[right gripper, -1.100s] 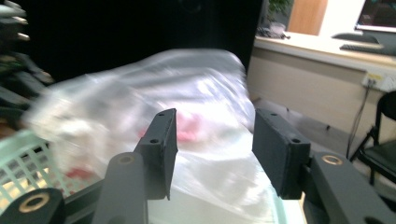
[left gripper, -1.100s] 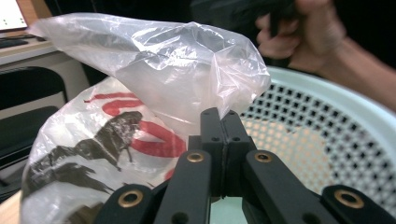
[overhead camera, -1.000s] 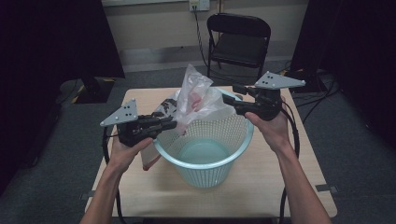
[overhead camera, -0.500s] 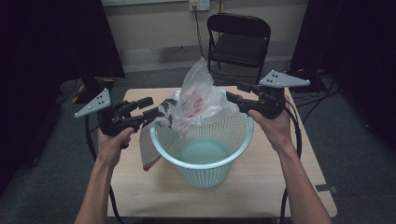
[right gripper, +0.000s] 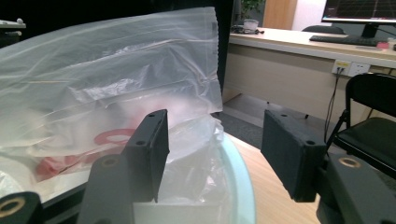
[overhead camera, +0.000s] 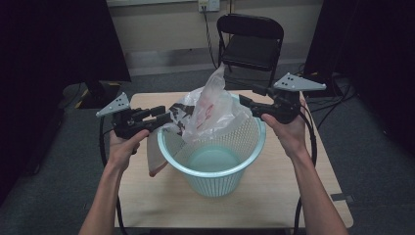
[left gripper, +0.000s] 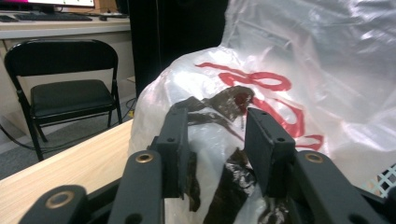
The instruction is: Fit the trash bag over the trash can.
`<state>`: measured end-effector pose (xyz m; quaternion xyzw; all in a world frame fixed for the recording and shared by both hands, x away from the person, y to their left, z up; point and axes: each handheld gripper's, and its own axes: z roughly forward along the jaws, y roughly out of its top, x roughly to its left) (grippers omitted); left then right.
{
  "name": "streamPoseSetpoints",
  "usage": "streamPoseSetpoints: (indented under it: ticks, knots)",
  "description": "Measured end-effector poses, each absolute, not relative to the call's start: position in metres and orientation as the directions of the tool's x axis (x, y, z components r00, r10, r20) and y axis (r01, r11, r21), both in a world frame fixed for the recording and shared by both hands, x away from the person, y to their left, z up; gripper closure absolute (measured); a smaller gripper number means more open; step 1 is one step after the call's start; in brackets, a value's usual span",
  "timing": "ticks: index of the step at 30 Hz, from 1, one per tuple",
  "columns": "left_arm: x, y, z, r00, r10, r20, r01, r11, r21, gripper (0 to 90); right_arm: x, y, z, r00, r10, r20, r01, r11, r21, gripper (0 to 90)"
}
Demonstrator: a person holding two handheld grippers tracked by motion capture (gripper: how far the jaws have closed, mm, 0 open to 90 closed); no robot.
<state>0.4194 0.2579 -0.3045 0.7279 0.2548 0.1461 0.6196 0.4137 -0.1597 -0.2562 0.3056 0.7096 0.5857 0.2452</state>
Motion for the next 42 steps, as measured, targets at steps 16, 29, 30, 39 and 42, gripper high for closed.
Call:
streamPoseSetpoints:
  ticks: [16,29,30,39,42]
  knots:
    - [0.397,0.270,-0.290,0.865,0.501,-0.016,0.062,-0.076,0.995,90.0,0.412,-0.168,-0.256,-0.663,0.749,-0.009,0.140,0.135,0.981,43.1]
    - [0.396,0.245,-0.298,0.869,0.493,-0.034,0.114,-0.133,0.985,64.1,0.408,-0.150,-0.273,-0.713,0.701,-0.014,0.157,0.178,0.971,44.2]
    - [0.396,0.249,-0.298,0.863,0.504,-0.044,0.117,-0.113,0.987,59.9,0.408,-0.150,-0.273,-0.711,0.703,-0.010,0.162,0.179,0.970,44.8]
    - [0.393,0.269,-0.310,0.839,0.533,-0.111,0.171,-0.064,0.983,30.9,0.407,-0.155,-0.276,-0.703,0.711,0.000,0.172,0.170,0.970,46.9]
    - [0.394,0.266,-0.315,0.850,0.511,-0.126,0.177,-0.053,0.983,34.7,0.408,-0.155,-0.276,-0.704,0.710,0.001,0.168,0.165,0.972,46.2]
